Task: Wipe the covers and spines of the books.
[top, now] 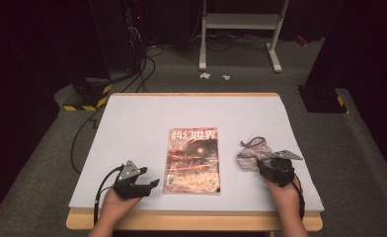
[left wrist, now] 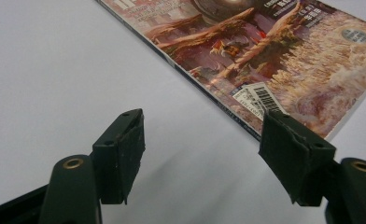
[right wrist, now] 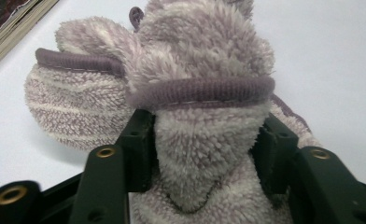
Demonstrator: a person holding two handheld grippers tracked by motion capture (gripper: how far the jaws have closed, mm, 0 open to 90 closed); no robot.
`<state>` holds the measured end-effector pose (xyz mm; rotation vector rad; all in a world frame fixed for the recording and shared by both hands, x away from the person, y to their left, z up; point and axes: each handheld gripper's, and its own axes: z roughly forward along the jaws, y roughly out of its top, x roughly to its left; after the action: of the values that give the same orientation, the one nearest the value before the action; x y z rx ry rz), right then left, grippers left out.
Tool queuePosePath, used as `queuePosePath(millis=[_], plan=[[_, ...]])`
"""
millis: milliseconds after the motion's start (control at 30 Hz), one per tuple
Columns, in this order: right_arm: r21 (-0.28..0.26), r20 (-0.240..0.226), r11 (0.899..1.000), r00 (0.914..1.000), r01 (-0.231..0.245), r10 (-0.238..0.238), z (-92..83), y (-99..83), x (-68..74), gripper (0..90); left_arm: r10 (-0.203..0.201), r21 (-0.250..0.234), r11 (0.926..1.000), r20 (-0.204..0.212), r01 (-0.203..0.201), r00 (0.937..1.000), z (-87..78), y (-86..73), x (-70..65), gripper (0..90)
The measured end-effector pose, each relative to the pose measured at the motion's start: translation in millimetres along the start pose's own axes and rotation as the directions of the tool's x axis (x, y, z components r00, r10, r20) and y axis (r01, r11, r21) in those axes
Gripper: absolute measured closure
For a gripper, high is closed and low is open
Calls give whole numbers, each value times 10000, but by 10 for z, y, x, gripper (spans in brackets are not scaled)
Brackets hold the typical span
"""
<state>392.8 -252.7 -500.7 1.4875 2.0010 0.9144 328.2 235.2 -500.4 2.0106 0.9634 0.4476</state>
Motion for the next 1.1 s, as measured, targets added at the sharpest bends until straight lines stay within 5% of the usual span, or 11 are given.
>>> queuePosePath(millis=[167,600,1100], plan=[[148,-166,9995,9995,-270,272,3,8,-36,387,39,26,10000,2,-39,10000,6,-2,3,313],[106,-252,9997,9995,207,-204,11,21,21,177,-5,-49,10000,133,5,9999,2,10,-10,313],[-1100,-376,9937,9989,220,-262,-297,172,71,144,265,125,9996,253,-269,9993,51,28,-99,312]])
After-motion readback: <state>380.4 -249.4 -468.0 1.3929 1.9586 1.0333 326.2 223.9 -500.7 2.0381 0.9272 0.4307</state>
